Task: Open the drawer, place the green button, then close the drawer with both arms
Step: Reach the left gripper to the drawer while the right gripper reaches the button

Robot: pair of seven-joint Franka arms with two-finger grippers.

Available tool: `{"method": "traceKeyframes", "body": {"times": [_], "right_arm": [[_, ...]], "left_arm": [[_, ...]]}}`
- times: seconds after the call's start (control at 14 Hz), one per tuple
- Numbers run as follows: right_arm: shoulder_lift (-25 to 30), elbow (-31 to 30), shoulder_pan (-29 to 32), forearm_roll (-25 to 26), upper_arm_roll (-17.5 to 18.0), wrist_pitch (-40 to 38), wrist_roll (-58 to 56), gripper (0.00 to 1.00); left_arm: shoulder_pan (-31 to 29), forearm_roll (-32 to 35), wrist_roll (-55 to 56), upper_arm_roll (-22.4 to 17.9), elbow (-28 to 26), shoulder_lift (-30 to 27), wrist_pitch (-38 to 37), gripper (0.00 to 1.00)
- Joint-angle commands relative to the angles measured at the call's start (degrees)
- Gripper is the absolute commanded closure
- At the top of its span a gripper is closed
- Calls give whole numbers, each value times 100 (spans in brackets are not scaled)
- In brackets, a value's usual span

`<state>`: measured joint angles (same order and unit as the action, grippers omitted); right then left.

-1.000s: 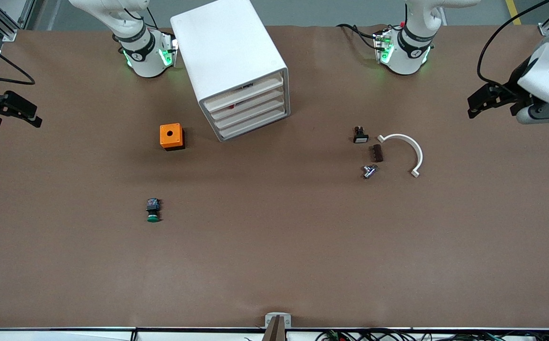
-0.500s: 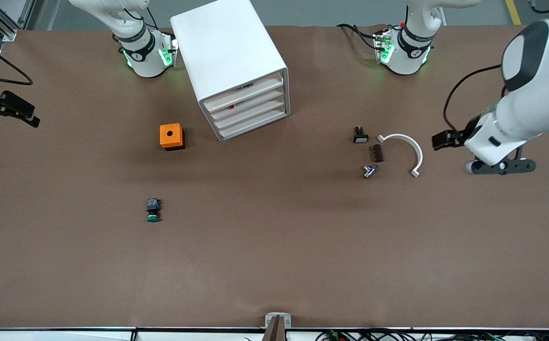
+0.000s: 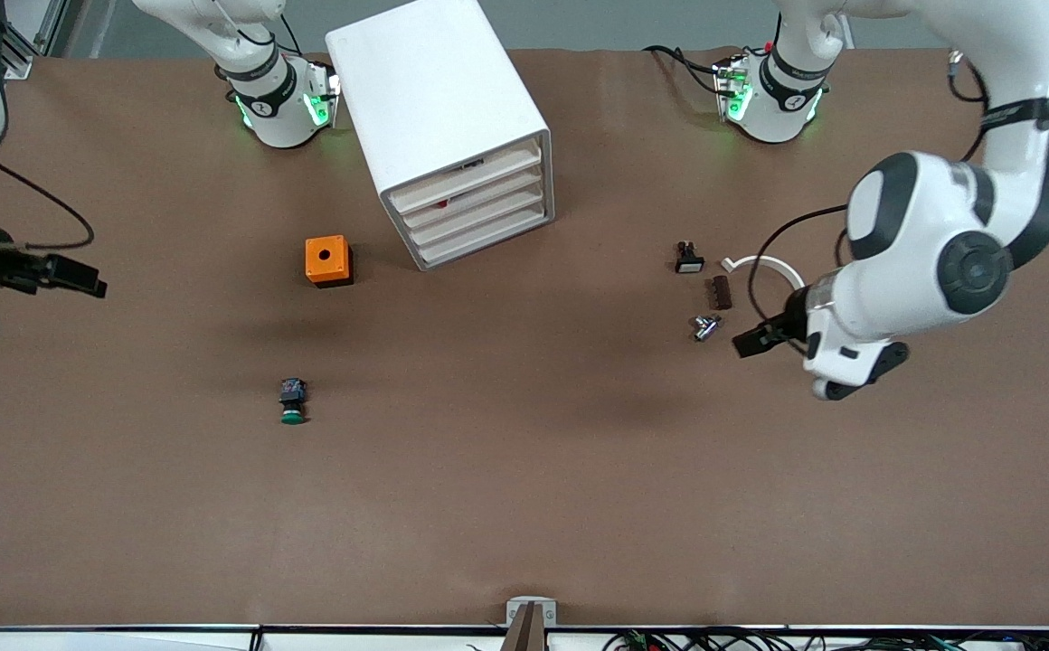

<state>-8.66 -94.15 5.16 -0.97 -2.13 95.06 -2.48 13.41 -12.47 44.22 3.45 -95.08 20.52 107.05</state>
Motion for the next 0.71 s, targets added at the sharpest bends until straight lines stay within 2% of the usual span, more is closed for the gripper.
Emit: {"method": "traceKeyframes", "body": {"times": [0.0, 0.21, 0.29, 0.43, 0.57, 0.64], "right_arm": [[-197, 266, 82, -52, 81, 11, 2, 0], [-224, -400, -93, -262, 107, 809, 54, 0], [-232, -620, -190, -298, 107, 1134, 63, 0], [-372, -1051, -409, -404, 107, 1916, 63, 0], [-566, -1288, -699, -413, 107, 2401, 81, 0], [-593, -1568, -840, -413, 107, 2882, 177, 0]], "left_arm": [[494, -247, 1328, -29, 183, 513, 411, 0], [995, -631, 3104, -29, 218, 987, 799, 0], [1127, -973, 3754, -29, 471, 1189, 800, 0], [1365, -1178, 4949, -29, 789, 1506, 756, 0], [1628, -1414, 6102, -11, 790, 1735, 730, 0], [1760, -1651, 6481, 23, 790, 1849, 730, 0]]}}
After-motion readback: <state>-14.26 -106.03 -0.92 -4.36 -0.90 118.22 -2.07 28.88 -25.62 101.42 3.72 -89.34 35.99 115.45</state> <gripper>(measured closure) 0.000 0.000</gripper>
